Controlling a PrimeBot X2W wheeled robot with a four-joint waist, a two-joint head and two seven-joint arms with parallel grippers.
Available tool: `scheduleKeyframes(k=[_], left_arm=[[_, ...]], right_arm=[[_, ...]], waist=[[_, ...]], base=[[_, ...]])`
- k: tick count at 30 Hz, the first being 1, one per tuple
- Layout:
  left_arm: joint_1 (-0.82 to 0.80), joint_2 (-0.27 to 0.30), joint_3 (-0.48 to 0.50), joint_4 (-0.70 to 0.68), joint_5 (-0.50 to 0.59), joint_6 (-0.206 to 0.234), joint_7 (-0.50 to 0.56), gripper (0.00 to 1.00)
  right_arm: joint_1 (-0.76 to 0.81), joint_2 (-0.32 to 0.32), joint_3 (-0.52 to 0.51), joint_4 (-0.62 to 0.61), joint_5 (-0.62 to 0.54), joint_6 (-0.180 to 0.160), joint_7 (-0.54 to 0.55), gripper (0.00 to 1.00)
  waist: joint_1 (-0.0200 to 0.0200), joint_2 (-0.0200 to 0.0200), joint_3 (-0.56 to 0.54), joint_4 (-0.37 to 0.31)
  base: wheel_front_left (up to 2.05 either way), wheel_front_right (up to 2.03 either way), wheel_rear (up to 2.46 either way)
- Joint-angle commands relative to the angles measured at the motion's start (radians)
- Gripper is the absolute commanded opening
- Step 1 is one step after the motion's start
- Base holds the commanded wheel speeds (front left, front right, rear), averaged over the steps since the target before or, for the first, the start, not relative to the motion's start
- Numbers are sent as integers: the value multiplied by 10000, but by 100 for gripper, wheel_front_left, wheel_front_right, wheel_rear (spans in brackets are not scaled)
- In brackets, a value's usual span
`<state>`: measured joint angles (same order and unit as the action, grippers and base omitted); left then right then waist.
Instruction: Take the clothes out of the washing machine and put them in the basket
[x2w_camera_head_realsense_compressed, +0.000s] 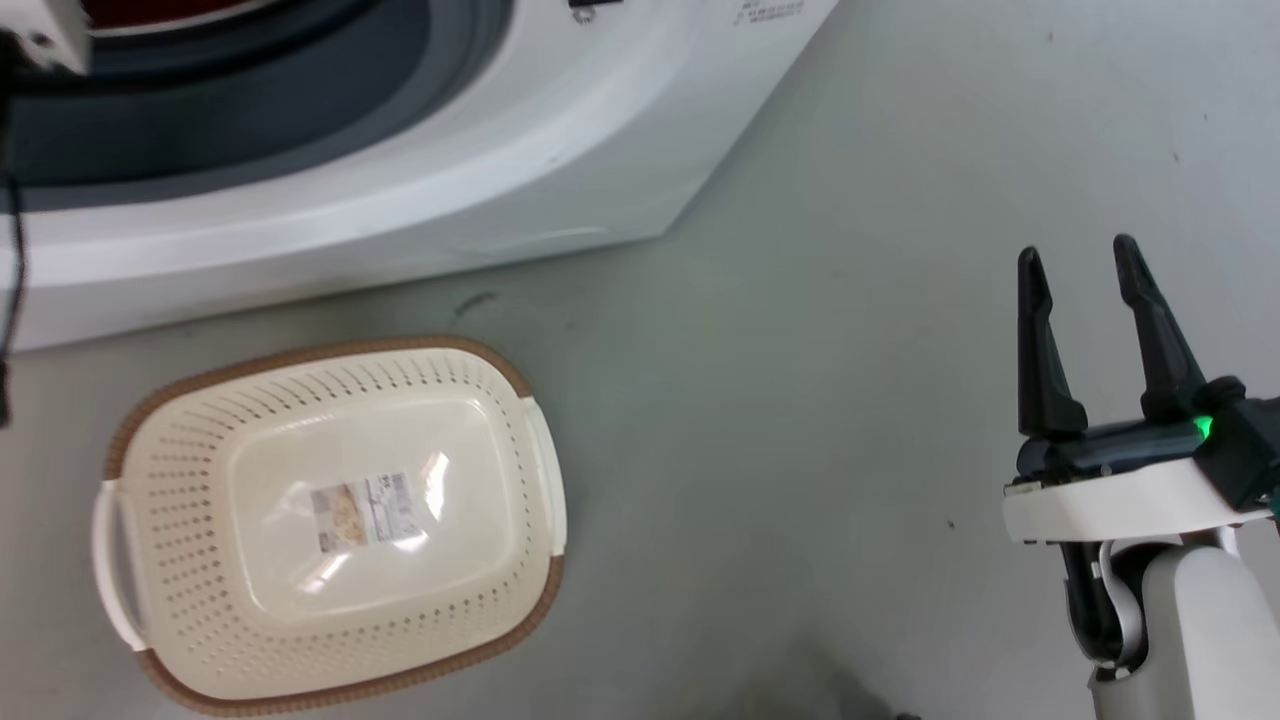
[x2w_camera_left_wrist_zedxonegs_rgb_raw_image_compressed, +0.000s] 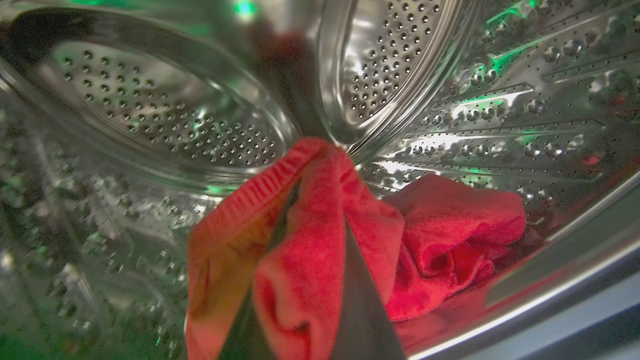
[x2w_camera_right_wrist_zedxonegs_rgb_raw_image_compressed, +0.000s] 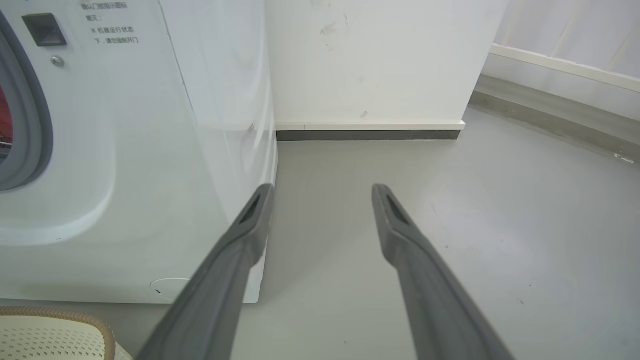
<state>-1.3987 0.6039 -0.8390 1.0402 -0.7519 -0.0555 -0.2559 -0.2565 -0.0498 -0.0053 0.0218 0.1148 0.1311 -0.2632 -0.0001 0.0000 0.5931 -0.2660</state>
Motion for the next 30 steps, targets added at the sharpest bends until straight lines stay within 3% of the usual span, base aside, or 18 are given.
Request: scheduleKeyframes(k=[1,8,13,23,30], left_arm=[[261,-96,117,-113,-74,100,-73,0],[2609,-287,2246,-3204,477,870,-99,0],[4570,-693,3388,-5106,1337,1100,-94,0],[7591,-1422,4244,-7170,2653,740,-96,0],[9159,-1597,4086,-7166,2023,181,211,0]], right_arm=[[123,-7,-28,36,-109,-7,-26,100],[539,-6,-602,261,-328,-7,-25,100],[841,-9,-618,390,-554,-7,-26,100],[1232,-10,-624,526,-805,-7,-24,100],[1315,-13,-547,543,-931,-8,-24,100]], waist=[[1,0,-690,367],[1,0,-1724,801],[1,0,-2345,1205],[1,0,-3196,2022],[1,0,-3232,2340]], base=[[0,0,0],[0,0,0],[0,0,0],[0,0,0],[0,0,0]])
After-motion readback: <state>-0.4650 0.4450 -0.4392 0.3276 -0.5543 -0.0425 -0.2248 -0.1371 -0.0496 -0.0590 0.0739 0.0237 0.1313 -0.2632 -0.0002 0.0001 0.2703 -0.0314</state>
